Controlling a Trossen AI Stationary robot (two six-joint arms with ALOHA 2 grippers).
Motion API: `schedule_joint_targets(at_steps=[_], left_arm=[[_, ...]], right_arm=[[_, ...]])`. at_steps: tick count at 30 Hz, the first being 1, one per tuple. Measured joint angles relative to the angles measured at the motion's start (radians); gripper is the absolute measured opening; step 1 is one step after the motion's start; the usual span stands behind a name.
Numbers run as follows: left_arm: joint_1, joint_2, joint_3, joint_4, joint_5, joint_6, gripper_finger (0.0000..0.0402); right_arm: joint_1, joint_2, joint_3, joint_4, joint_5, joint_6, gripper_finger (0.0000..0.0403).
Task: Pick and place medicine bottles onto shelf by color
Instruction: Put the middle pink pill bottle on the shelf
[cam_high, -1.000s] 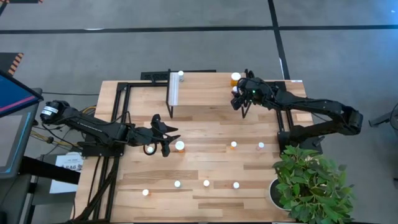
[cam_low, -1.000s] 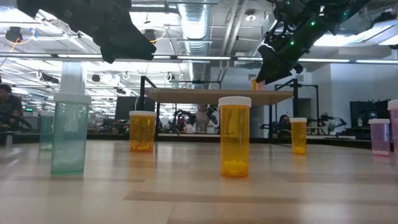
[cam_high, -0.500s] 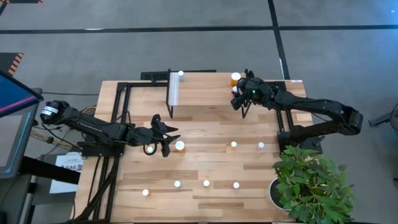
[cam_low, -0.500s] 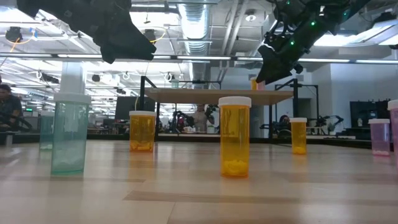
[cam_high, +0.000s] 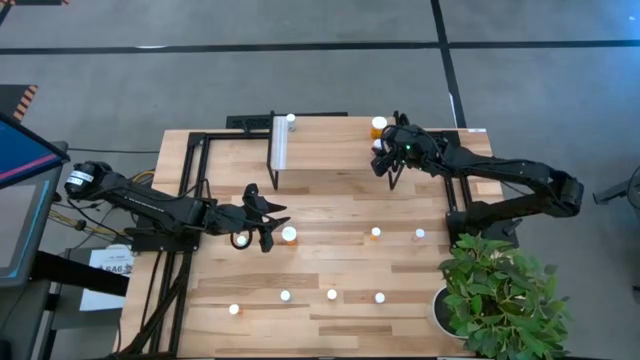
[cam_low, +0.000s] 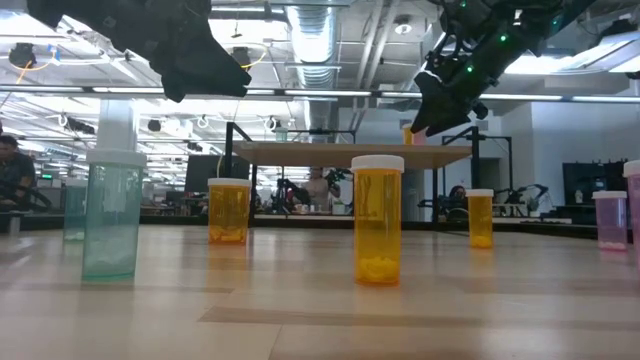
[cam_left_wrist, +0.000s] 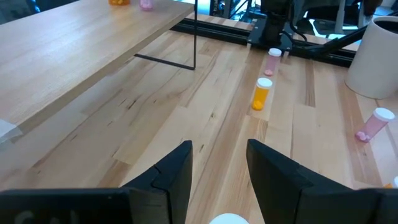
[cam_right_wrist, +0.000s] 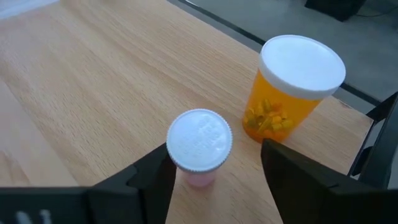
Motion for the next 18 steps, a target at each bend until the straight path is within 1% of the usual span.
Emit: schedule_joint_targets(at_steps=[14, 18], left_arm=[[0.0, 0.0, 0.0, 0.0, 0.0, -0.001, 0.0139], [0.0, 0.0, 0.0, 0.0, 0.0, -0.001, 0.0138]], right_arm=[[0.0, 0.0, 0.0, -0.008, 0.0, -0.027, 0.0276], [0.0, 0.0, 0.0, -0.008, 0.0, -0.027, 0.0289]])
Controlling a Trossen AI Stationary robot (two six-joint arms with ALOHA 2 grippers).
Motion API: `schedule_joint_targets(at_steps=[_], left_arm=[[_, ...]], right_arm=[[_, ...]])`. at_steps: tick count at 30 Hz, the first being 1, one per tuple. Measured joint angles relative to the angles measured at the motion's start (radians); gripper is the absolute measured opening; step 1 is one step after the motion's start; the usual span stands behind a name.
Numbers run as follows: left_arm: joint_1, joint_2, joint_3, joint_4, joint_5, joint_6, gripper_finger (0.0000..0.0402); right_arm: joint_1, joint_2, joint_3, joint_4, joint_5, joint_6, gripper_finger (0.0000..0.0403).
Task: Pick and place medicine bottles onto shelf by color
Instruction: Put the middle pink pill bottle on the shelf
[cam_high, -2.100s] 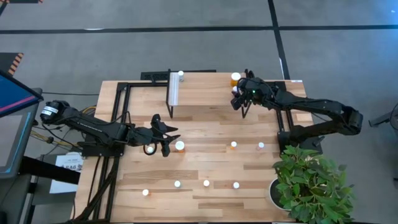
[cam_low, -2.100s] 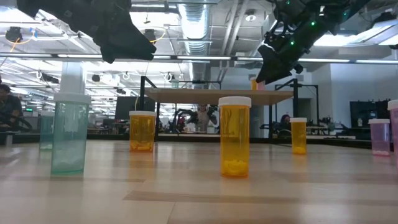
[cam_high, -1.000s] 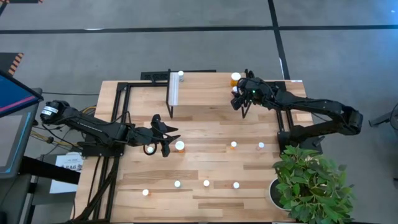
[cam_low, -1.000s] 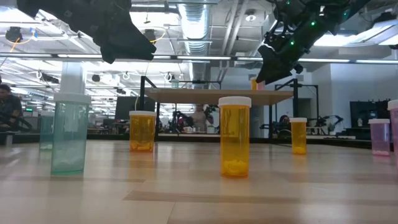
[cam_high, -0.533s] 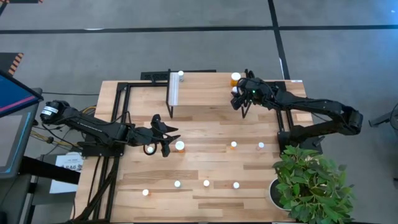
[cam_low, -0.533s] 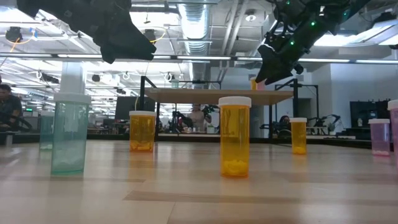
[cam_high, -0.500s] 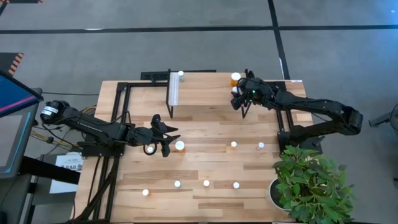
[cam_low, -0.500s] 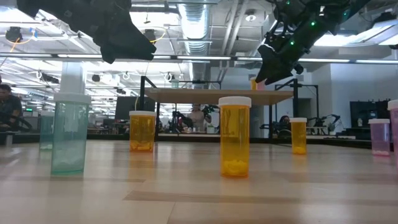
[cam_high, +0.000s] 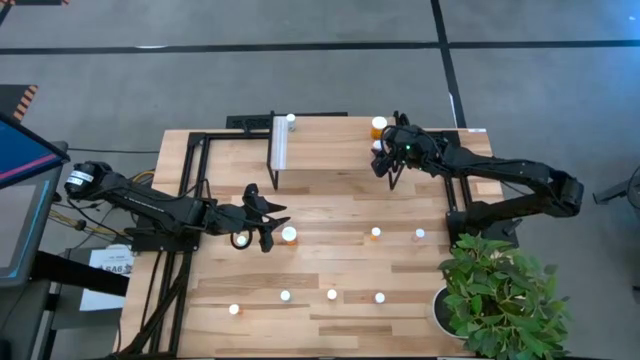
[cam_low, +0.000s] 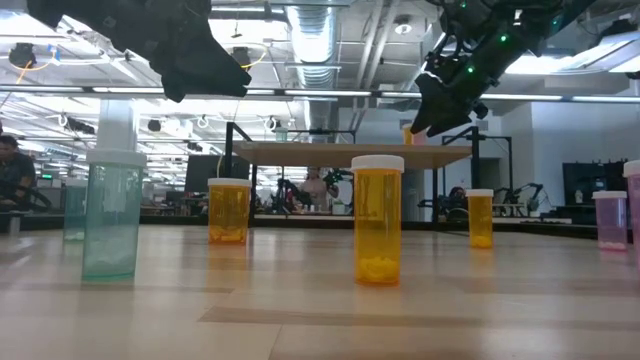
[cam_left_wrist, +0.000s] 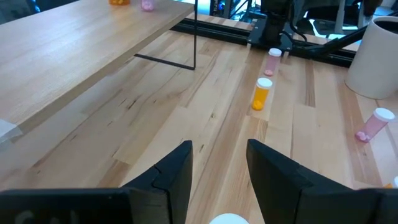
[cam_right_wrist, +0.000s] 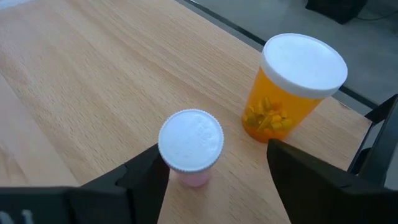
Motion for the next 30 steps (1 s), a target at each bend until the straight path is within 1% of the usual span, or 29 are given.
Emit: schedule_joint_targets(at_steps=[9, 13, 18, 27, 30], left_arm=[[0.0, 0.0, 0.0, 0.0, 0.0, 0.0, 0.0138], [0.0, 0.0, 0.0, 0.0, 0.0, 0.0, 0.0138], [0.0, 0.0, 0.0, 0.0, 0.0, 0.0, 0.0139], [0.0, 0.0, 0.0, 0.0, 0.0, 0.0, 0.0139], [0.0, 0.0, 0.0, 0.0, 0.0, 0.0, 0.0139]], right_arm=[[0.0, 0.0, 0.0, 0.0, 0.0, -0.001, 0.0343], [0.0, 0.0, 0.0, 0.001, 0.0, -0.066, 0.0359], [0.0, 0.0, 0.0, 0.005, 0.001, -0.123, 0.036], [-0.023, 0.0, 0.0, -0.015, 0.001, -0.097, 0.0357], [-0.029, 0.0, 0.018, -0.065, 0.001, -0.097, 0.0358]])
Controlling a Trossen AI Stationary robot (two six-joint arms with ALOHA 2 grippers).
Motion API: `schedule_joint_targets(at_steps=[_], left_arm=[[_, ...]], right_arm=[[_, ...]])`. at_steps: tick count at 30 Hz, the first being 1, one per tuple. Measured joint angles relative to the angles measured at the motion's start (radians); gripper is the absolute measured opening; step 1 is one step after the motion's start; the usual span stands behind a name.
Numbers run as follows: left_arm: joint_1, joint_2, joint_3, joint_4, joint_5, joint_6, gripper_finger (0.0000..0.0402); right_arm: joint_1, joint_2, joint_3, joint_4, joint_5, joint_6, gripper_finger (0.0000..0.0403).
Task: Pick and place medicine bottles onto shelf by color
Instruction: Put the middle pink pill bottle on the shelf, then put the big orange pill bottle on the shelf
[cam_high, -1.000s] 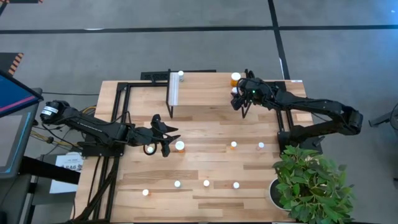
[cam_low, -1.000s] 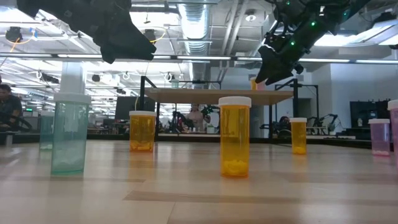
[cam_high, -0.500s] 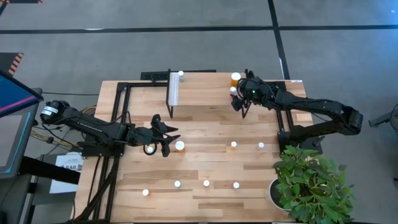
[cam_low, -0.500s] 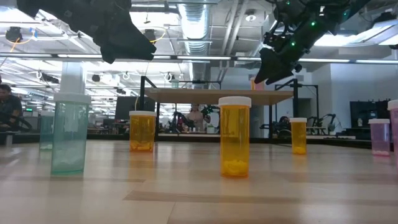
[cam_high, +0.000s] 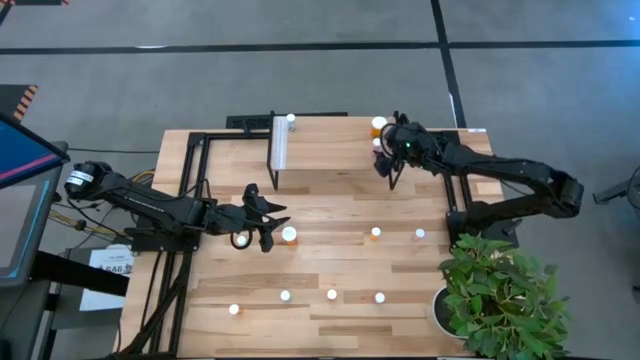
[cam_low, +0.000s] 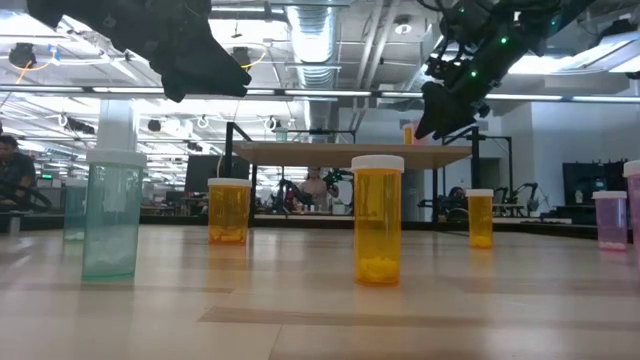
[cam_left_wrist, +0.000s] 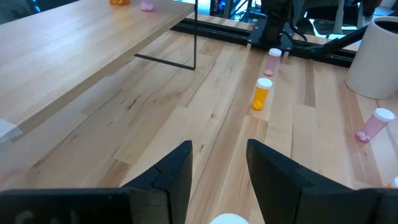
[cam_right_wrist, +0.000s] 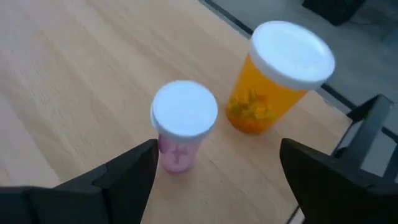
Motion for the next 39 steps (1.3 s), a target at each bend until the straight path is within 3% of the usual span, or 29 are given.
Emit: schedule_joint_targets(at_steps=[13, 25, 35, 39], left_arm=[[0.0, 0.0, 0.0, 0.0, 0.0, 0.0, 0.0139], [0.0, 0.0, 0.0, -0.029, 0.027, -0.03, 0.0139], [0.0, 0.0, 0.0, -0.026, 0.029, -0.036, 0.0138], [-0.001, -0.027, 0.0, -0.001, 0.093, -0.026, 0.0138]], right_arm=[[0.036, -0.008, 0.189, -0.253, 0.0, 0.003, 0.0357], [0.199, -0.232, 0.19, -0.25, 0.003, 0.041, 0.0357], [0.428, -0.405, -0.063, -0.02, 0.003, 0.133, 0.0357], [0.514, -0.428, -0.136, 0.048, 0.003, 0.151, 0.0356]])
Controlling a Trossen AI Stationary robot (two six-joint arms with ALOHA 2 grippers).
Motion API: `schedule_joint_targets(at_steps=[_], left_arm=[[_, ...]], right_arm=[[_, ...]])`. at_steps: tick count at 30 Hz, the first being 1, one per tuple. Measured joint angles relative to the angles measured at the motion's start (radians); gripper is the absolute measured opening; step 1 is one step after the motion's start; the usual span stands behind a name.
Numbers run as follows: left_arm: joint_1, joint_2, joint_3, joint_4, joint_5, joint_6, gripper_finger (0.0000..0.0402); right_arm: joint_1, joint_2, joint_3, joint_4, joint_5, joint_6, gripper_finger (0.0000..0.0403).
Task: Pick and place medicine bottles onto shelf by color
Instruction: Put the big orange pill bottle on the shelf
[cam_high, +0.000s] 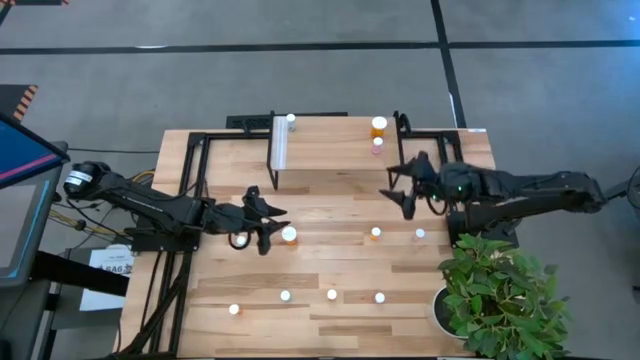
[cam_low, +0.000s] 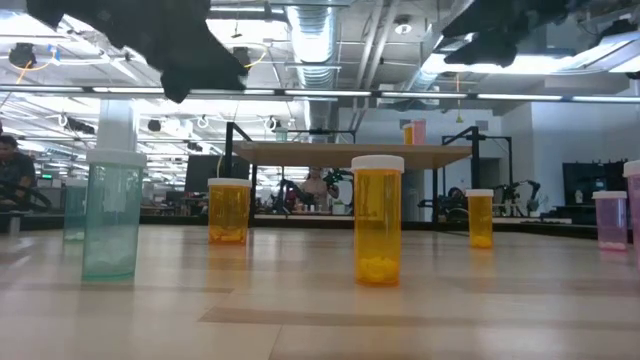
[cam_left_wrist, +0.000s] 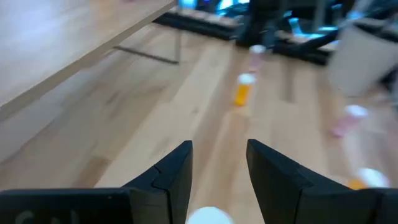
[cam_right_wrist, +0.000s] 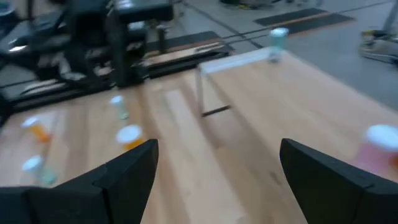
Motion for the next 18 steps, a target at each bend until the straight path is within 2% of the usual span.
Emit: schedule_joint_targets(at_steps=[3, 5, 9, 12, 18], left_arm=[[-0.008, -0.078, 0.0, 0.003, 0.059, 0.016, 0.0138], [-0.028, -0.151, 0.0, -0.004, 0.061, 0.041, 0.0138], [-0.074, -0.304, 0.0, -0.054, -0.016, 0.118, 0.0138], [-0.087, -0.393, 0.001, -0.083, -0.077, 0.119, 0.0138], [-0.087, -0.502, 0.001, -0.149, -0.085, 0.129, 0.0139]], right_arm=[[0.056, -0.004, -0.019, 0.018, 0.0, 0.0, 0.0357], [0.088, -0.004, -0.031, 0.043, 0.013, 0.0, 0.0357], [0.133, -0.003, -0.05, 0.063, 0.07, -0.001, 0.0357], [0.153, -0.002, -0.064, 0.066, 0.086, -0.001, 0.0357], [0.186, 0.0, -0.083, 0.108, 0.088, -0.002, 0.0357]])
